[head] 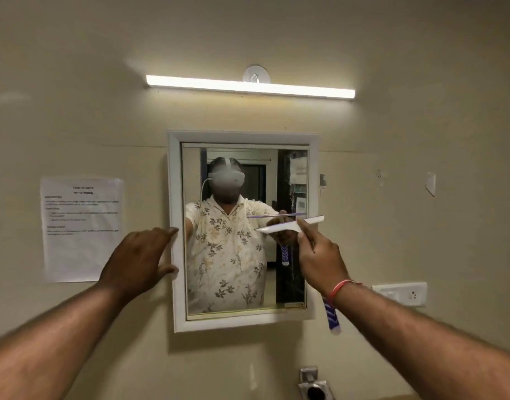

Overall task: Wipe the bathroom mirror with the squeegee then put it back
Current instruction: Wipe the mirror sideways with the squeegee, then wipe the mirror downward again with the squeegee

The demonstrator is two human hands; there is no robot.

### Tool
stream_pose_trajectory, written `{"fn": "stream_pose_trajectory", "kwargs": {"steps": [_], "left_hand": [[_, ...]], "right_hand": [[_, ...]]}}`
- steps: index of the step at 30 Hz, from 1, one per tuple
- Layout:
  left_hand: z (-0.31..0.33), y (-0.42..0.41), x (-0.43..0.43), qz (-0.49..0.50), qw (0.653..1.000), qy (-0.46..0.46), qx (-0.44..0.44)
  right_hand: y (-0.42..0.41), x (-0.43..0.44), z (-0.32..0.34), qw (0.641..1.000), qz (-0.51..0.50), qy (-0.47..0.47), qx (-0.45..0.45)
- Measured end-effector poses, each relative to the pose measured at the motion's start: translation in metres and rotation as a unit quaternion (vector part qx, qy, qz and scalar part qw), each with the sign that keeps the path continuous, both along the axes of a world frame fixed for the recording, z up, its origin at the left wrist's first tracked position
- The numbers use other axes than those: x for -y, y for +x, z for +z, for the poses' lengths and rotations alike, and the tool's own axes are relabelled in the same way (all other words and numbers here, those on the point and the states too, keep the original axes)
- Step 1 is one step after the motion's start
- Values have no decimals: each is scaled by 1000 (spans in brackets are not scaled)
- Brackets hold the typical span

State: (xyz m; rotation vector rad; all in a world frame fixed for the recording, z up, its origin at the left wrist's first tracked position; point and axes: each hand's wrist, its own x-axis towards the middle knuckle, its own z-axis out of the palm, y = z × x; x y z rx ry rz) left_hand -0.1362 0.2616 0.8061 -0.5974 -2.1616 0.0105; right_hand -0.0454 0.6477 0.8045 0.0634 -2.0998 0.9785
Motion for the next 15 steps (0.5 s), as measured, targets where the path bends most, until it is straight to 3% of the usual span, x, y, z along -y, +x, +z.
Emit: {"fn": "stream_pose_trajectory", "kwargs": {"steps": [9, 15], "left_hand": [[149, 5, 8, 44, 998, 2, -52], [178, -6, -12, 67, 997, -45, -7]], "right_hand": [[-29, 123, 123, 994, 57, 31, -91], [-47, 172, 165, 994, 51, -12, -94]]}}
